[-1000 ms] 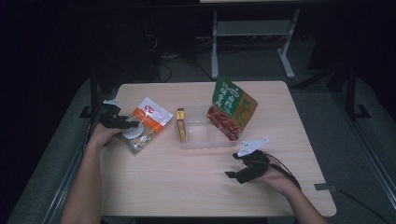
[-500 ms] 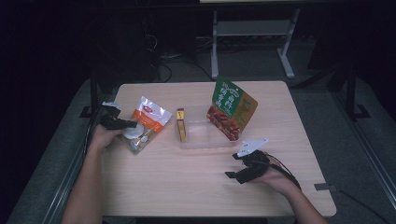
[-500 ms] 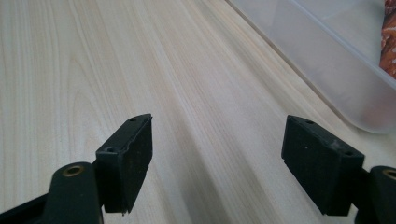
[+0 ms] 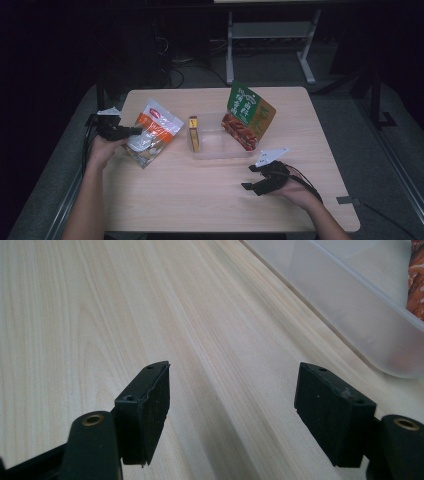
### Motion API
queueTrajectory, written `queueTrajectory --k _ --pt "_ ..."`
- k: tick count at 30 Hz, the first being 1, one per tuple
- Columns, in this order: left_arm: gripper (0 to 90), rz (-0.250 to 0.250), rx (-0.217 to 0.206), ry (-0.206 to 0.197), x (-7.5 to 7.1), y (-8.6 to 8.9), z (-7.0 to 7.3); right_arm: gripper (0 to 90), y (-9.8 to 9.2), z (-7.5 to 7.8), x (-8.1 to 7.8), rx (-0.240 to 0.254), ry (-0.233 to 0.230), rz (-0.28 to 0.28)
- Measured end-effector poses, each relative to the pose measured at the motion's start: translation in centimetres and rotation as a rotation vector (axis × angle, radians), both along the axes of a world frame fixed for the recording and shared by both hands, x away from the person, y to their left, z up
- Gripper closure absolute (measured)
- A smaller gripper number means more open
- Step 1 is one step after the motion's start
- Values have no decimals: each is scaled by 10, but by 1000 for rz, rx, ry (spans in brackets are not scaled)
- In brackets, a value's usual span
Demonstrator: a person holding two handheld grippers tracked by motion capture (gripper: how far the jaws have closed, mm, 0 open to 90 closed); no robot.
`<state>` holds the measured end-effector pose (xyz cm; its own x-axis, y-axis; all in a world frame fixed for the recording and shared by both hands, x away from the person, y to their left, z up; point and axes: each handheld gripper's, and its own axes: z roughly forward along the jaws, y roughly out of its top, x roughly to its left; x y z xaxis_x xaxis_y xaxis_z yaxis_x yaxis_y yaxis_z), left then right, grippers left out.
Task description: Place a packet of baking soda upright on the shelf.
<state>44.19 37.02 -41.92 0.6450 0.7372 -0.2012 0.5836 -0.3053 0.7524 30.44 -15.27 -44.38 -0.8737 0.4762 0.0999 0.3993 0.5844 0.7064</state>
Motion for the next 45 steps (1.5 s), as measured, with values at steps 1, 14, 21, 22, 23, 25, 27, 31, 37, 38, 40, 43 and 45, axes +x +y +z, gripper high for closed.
queueTrajectory --k 1,14,21,22,23,25,27,31,37,38,40,43,45 --pt "894 0 -4 -10 -3 0 4 298 0 0 0 0 0 0" --pt "895 -27 25 -79 -54 -2 40 372 -9 3 4 34 49 -36" --pt "895 -50 34 -105 -82 -3 52 342 -10 5 4 70 90 -37" --pt "895 -57 35 -110 -86 -3 54 342 -10 6 4 76 93 -34" --pt "896 -62 29 -115 -89 -3 55 342 -10 6 4 79 94 -34" --pt "896 -66 21 -118 -93 -3 57 342 -10 7 4 85 83 -27" --pt "896 -81 -1 -127 -100 -3 61 342 -9 7 3 86 84 -31" --pt "896 -125 -37 -136 -111 -8 70 298 -7 8 2 86 82 -28" --pt "896 -212 -67 -137 -125 -29 78 297 -6 13 1 102 75 -8" --pt "896 -228 -71 -140 -127 -33 79 306 -6 14 0 113 70 -6" --pt "896 -279 -95 -143 -131 -49 80 339 -7 18 0 128 74 -5" --pt "896 -327 -107 -133 -132 -67 79 375 -9 24 0 163 75 4" --pt "896 -344 -107 -131 -132 -73 79 382 -9 26 0 173 84 7"
